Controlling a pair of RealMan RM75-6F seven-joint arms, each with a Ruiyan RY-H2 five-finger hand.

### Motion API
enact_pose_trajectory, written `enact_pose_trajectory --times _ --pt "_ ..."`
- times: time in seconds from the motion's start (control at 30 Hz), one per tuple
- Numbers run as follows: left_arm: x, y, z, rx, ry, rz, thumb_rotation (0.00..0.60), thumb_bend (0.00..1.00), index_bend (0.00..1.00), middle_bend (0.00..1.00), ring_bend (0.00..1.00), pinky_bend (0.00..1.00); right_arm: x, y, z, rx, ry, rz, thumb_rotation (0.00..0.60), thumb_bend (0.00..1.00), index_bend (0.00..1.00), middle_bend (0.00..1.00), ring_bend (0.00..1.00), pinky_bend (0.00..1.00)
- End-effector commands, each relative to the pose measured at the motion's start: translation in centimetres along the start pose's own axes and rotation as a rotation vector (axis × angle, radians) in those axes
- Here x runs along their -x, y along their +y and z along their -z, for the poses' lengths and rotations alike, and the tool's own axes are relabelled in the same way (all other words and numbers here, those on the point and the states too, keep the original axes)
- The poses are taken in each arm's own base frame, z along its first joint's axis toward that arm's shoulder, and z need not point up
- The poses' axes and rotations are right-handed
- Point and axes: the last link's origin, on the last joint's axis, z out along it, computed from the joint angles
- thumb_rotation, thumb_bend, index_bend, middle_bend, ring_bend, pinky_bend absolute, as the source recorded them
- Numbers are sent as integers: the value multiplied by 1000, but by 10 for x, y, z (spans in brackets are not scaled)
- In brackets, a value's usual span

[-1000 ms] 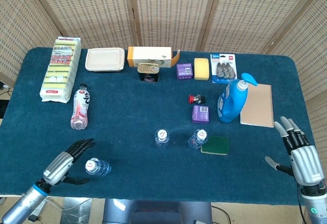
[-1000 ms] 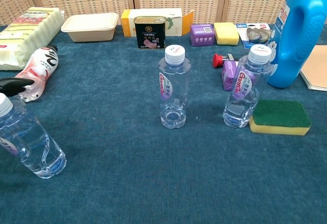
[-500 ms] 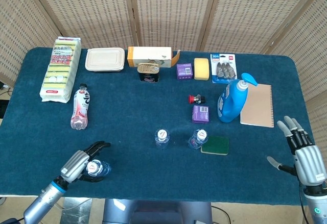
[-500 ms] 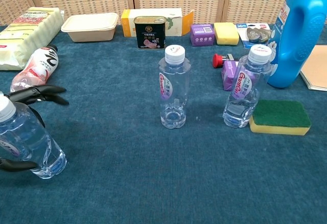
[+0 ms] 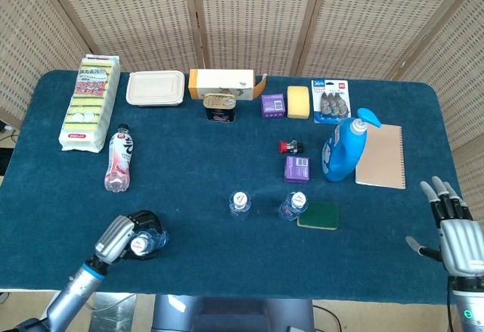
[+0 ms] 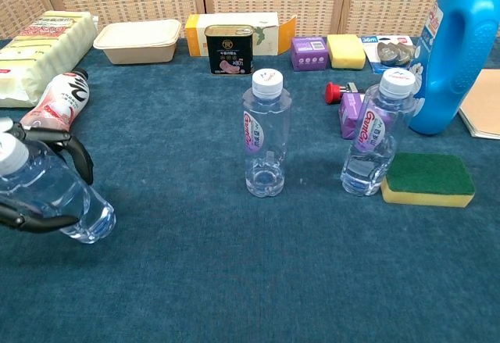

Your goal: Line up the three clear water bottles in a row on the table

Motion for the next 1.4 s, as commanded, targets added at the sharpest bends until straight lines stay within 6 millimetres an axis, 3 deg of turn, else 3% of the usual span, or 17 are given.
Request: enact_pose_trajectory --times 0.03,0.23,0.3,0.53,0.8,1.4 --pt "-9 0 -12 10 32 17 600 176 481 499 341 441 -5 2 4 85 -27 48 600 0 55 0 0 137" --pt "-20 -3 -31 5 55 51 600 176 496 511 341 441 -5 1 3 108 -18 55 600 0 55 0 0 120" --pt "-26 -4 -50 -6 60 106 600 179 496 511 341 441 -4 1 3 111 -25 48 600 0 55 0 0 120" --pt "-31 0 -87 -31 25 325 600 186 496 511 341 441 -4 0 2 110 -39 53 600 0 55 0 0 120" --pt "-23 15 -122 -38 -55 292 600 192 496 511 341 441 -4 1 1 115 -46 47 600 0 55 0 0 120" --pt "4 33 -142 -48 -152 187 600 192 496 511 341 441 -6 3 0 121 -35 35 600 0 54 0 0 119"
